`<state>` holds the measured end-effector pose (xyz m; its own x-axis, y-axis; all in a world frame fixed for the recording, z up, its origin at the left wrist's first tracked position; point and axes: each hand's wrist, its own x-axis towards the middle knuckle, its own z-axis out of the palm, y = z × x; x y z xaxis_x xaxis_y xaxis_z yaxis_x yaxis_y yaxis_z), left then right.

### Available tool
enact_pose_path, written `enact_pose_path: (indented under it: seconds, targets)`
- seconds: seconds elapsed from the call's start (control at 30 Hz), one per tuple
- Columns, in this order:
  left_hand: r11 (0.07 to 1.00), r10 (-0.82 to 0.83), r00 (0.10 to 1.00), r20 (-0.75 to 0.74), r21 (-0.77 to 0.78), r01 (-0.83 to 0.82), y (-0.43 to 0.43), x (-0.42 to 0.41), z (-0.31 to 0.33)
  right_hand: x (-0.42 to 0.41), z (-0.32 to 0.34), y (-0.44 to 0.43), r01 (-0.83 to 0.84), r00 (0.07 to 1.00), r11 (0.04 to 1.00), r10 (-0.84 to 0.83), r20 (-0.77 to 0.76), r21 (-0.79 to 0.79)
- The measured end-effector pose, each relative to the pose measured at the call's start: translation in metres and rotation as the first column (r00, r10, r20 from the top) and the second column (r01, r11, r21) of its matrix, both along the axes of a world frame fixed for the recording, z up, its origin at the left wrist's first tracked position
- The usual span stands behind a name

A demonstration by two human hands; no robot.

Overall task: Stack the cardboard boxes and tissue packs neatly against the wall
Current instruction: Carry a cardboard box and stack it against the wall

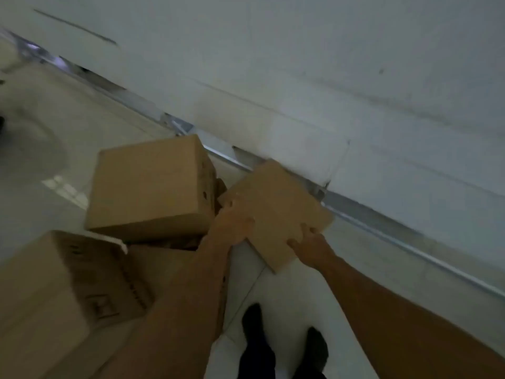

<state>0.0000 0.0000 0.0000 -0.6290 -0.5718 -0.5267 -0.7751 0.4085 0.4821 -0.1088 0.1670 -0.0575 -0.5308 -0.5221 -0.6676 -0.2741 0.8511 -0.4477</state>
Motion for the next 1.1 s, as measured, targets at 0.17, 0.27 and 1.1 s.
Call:
enact_pose_path:
  seconds: [0.17,0.27,1.1]
  targets:
    - [0.993,0.071,0.995,0.068,0.088,-0.077,-0.063,-0.053,-0.119,-0.008,-0.122,-0.026,0.328,0.945,0.944,-0.327,-0.024,0.04]
    - [1.0,0.004,0.996,0.087,0.026,-0.007,-0.092,-0.078,-0.18,-0.011,-0.181,-0.047,0.593,0.802,0.804,-0.594,-0.06,-0.043]
    - [0.999,-0.003,0.996,0.093,-0.032,0.006,-0.093,-0.141,-0.252,-0.019,-0.244,0.045,0.988,-0.117,-0.157,-0.71,0.694,0.005]
